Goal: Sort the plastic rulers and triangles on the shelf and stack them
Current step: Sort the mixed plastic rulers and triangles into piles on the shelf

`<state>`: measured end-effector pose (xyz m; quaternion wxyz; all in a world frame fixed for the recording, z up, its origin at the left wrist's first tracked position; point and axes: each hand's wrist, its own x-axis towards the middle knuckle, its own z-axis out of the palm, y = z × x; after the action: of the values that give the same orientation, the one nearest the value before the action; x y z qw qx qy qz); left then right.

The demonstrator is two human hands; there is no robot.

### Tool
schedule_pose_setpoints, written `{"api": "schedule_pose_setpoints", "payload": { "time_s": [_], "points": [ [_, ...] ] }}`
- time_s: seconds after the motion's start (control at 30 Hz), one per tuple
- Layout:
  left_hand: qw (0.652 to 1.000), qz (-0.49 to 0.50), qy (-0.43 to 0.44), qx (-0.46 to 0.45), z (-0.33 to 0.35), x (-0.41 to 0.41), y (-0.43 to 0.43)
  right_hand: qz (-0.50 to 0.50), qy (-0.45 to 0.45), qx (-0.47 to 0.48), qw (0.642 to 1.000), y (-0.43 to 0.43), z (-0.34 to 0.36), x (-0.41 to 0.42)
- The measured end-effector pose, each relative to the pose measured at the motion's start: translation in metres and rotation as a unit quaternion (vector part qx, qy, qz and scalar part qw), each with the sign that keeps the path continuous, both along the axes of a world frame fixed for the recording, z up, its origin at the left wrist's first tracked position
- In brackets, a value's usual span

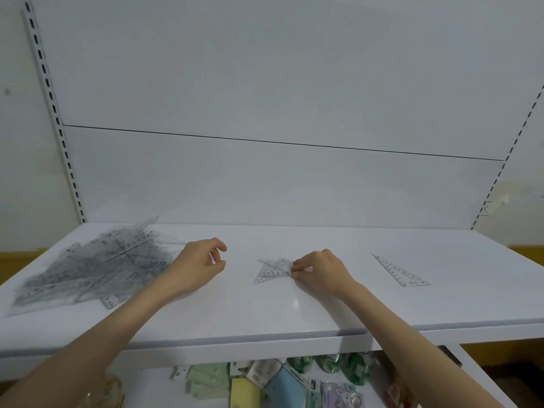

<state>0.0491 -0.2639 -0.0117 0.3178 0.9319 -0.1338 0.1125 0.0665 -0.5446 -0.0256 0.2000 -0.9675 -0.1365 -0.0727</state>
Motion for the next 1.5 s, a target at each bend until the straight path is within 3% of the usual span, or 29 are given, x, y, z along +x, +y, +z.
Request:
{"api": "schedule_pose_setpoints", "payload": {
  "time_s": [0.27, 0.57, 0.73, 0.8, 1.03, 1.23, 1.5],
  "points": [
    [0.999, 0.022, -0.022, 0.019, 0.019, -0.013, 0.044, 0.031, -0.063, 0.023, 0.997, 0.027, 0.023, 0.004],
    [0.986, 0.155, -0.054, -0.018, 0.041, -0.052, 0.203, 0.127, -0.036, 0.104, 0.986, 0.159, 0.042, 0.005],
    [0.987, 0.159, -0.028, -0.007, 0.027, -0.066, 0.253, 0.115, -0.03, 0.112, 0.987, 0.23, 0.042, -0.006],
    [0.99, 0.14, -0.029, -0.001, 0.02, -0.066, 0.26, 0.091, -0.028, 0.107, 0.99, 0.246, 0.039, -0.013],
    [0.994, 0.067, -0.031, 0.081, -0.006, -0.041, 0.248, 0.06, 0.015, -0.045, 0.997, 0.257, 0.027, -0.031],
    [0.991, 0.089, 0.066, 0.073, -0.016, -0.026, 0.26, 0.059, 0.065, 0.042, 0.995, 0.249, 0.026, -0.026],
    [0.993, 0.119, 0.001, -0.005, -0.014, -0.02, 0.261, 0.032, 0.098, 0.126, 0.987, 0.227, 0.033, -0.018]
  ]
}}
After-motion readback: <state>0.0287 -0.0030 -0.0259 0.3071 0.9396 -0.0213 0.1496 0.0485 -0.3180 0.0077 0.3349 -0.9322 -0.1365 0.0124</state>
